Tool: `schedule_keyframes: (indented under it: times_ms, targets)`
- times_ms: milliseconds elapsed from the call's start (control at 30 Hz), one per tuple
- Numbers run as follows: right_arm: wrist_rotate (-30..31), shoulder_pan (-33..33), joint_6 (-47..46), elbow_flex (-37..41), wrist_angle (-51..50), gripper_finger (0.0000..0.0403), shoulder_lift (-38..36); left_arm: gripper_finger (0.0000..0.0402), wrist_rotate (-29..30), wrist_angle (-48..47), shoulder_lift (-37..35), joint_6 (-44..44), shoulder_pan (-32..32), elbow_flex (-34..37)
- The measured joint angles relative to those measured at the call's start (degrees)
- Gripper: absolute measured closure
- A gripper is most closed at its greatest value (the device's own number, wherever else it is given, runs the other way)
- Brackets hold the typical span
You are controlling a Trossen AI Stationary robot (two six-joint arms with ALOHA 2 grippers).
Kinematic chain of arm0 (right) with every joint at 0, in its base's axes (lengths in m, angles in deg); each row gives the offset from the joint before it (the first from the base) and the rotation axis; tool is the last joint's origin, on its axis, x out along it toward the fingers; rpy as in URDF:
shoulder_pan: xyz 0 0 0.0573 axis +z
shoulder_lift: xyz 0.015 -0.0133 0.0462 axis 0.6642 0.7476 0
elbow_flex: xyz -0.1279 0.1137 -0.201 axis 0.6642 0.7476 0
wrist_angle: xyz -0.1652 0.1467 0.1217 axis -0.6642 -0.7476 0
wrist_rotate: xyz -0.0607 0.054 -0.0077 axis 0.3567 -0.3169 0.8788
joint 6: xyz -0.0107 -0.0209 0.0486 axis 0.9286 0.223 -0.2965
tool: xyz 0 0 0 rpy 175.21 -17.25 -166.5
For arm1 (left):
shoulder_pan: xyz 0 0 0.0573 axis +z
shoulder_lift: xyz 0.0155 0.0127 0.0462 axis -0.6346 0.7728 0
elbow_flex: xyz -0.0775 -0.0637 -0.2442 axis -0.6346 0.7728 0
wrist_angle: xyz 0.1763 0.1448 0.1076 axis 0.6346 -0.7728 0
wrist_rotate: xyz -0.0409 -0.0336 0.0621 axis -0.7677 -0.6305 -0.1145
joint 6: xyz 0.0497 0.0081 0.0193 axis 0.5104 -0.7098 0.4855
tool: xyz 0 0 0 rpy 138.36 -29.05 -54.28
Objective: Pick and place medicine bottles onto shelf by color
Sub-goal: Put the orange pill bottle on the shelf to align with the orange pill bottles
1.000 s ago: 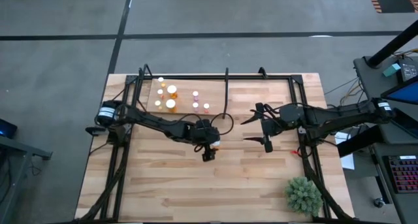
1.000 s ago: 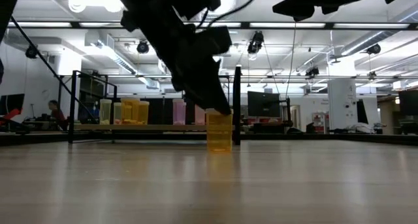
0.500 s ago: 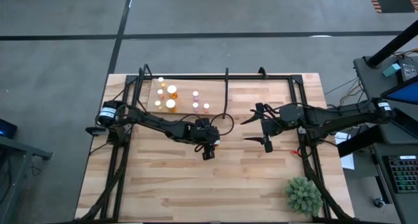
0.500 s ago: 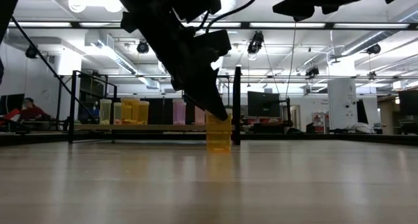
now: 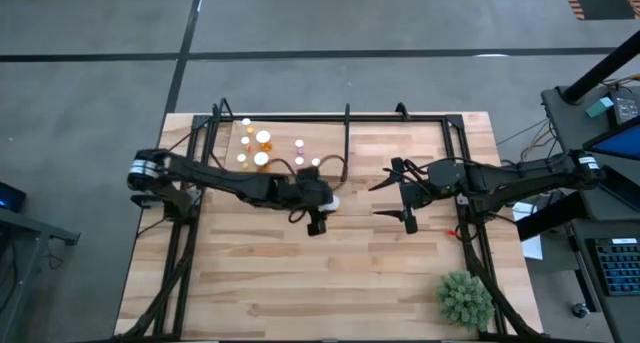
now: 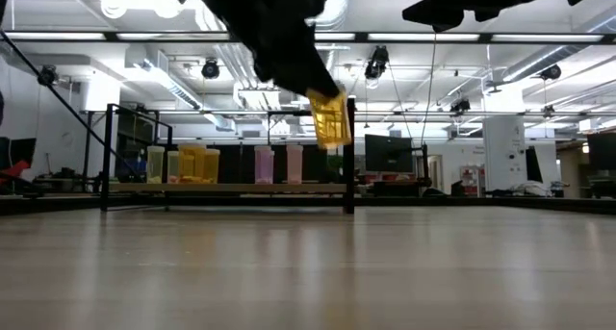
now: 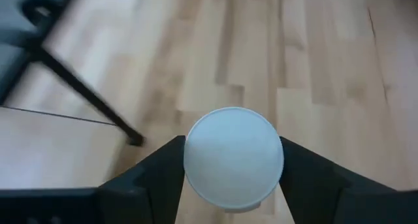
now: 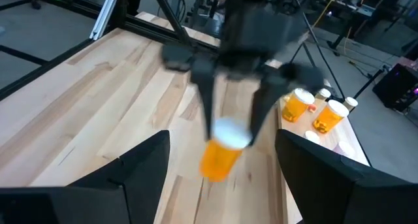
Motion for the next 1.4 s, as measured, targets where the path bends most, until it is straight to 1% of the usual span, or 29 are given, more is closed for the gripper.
schedule_keyframes:
  times_ms: [67,133,233,367,433,533,600,733,867,1000,1200,1400]
  targets:
    - [0.0,0.0,0.0,0.0,0.0,0.0135,0.0,0.0203,0.3,-0.7,-2.7,0.9,0.7,0.1]
    - [0.0,0.0,0.0,0.0,0.0,0.0135,0.0,0.0204,0.9,-3.7,-5.7,2.1,1.8,-0.1]
    - [0.0,0.0,0.0,0.0,0.0,0.0135,0.0,0.0205,2.5,-7.6,-10.5,2.5,5.2,-0.7]
    - [0.0,0.0,0.0,0.0,0.4,0.0135,0.0,0.0205,7.8,-11.3,-16.6,3.4,13.1,0.2]
    - [0.0,-0.1,0.0,0.0,0.4,0.0135,0.0,0.0205,8.9,-12.8,-18.1,3.4,18.4,0.9]
    - [0.0,-0.1,0.0,0.0,0.4,0.0135,0.0,0.0205,8.9,-13.6,-18.5,3.3,27.0,2.1]
    - [0.0,-0.1,0.0,0.0,0.4,0.0135,0.0,0.0205,9.0,-12.9,-17.3,2.4,32.0,2.4]
    - [0.0,-0.1,0.0,0.0,0.4,0.0135,0.0,0.0205,8.4,-12.8,-13.2,-0.2,38.7,2.8]
    - [0.0,-0.1,0.6,0.0,0.4,0.0135,0.0,0.0205,8.3,-12.7,-9.0,-4.4,42.0,2.9]
    - [0.0,-0.1,0.7,0.0,0.4,0.0135,0.0,0.0205,8.3,-12.7,-5.6,-7.0,43.1,2.9]
    - [0.0,-0.1,0.7,0.0,0.4,0.0135,0.0,0.0205,8.8,-12.7,-3.1,-8.7,43.2,2.9]
    - [0.0,-0.1,0.8,0.0,0.3,0.0135,0.0,0.0205,8.9,-13.1,-2.9,-9.9,43.2,3.9]
